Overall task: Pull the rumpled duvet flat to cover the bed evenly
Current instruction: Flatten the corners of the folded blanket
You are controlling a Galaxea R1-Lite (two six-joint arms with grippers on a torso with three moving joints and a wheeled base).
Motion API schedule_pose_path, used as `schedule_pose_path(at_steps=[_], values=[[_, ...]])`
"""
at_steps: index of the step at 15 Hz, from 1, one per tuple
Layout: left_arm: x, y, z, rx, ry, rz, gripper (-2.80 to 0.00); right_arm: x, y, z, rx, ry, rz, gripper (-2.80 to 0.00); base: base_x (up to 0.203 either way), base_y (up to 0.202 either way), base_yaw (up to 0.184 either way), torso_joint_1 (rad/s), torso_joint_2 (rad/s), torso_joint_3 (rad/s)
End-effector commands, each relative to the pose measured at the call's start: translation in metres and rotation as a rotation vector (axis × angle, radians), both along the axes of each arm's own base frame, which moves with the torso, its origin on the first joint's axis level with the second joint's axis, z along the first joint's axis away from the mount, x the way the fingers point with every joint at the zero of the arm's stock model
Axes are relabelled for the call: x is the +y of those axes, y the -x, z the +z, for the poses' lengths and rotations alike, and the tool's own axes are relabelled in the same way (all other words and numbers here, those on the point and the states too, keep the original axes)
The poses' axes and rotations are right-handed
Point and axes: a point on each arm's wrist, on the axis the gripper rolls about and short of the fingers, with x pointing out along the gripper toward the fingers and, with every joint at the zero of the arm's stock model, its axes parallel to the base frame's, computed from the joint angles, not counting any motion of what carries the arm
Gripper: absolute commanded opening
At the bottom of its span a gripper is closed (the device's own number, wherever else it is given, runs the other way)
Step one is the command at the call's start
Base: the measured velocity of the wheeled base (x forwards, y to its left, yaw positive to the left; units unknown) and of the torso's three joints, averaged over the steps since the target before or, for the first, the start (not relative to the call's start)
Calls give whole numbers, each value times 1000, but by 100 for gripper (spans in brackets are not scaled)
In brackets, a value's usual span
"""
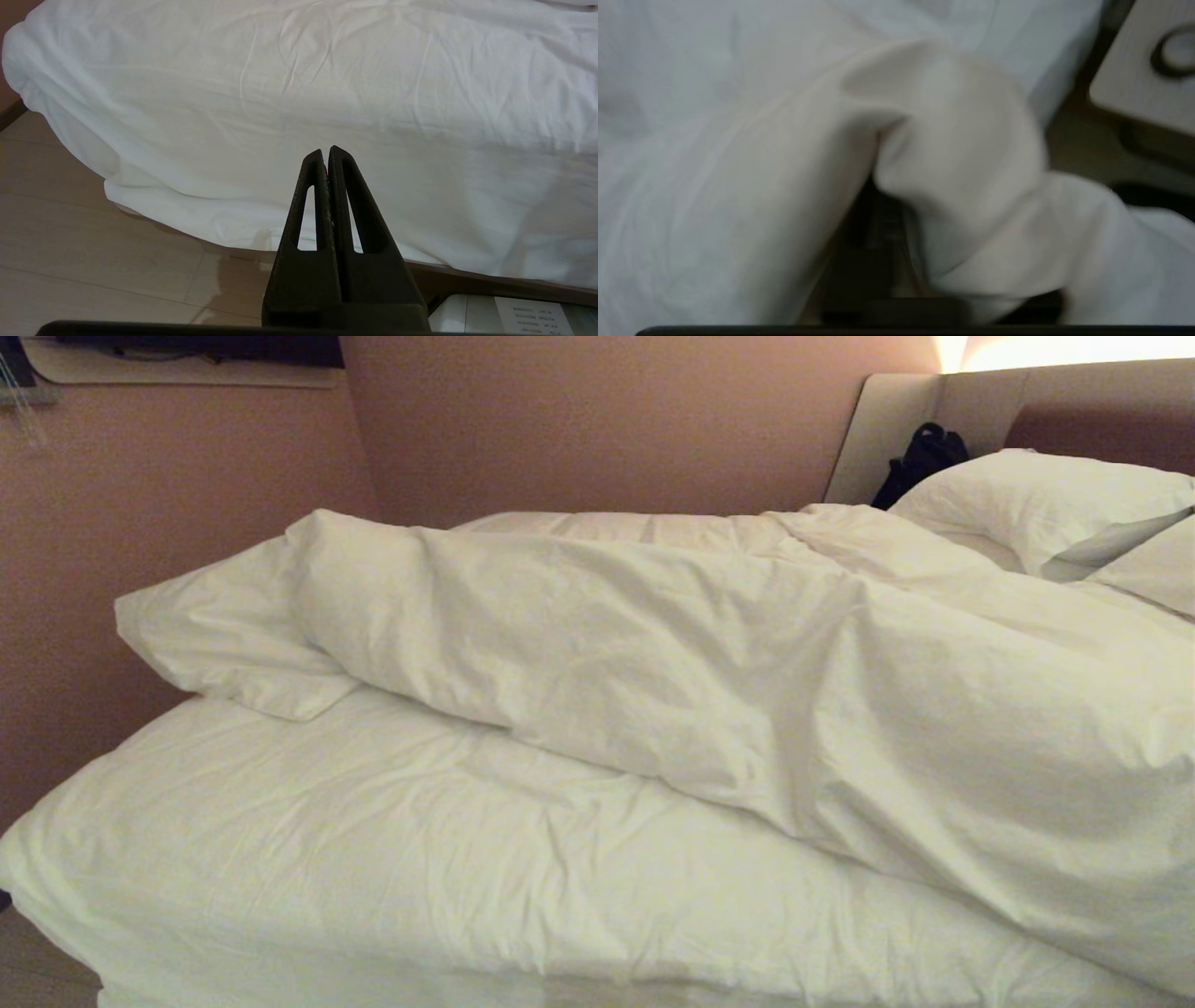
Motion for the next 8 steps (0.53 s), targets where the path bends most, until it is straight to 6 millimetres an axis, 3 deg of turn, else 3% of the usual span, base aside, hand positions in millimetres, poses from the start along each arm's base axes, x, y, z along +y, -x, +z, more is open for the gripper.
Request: schedule_pose_path(at_steps=[1, 5, 8], values=[[0, 0, 0, 0, 0, 1, -280, 1, 0, -15, 63, -96, 39, 0, 0, 0, 0, 0, 0, 0], [0, 0, 0, 0, 0, 1, -280, 9, 2, -20, 94, -178, 57, 0, 0, 0, 0, 0, 0, 0], [0, 0, 0, 0, 0, 0, -280, 50, 8, -4, 73, -171, 157, 0, 0, 0, 0, 0, 0, 0]])
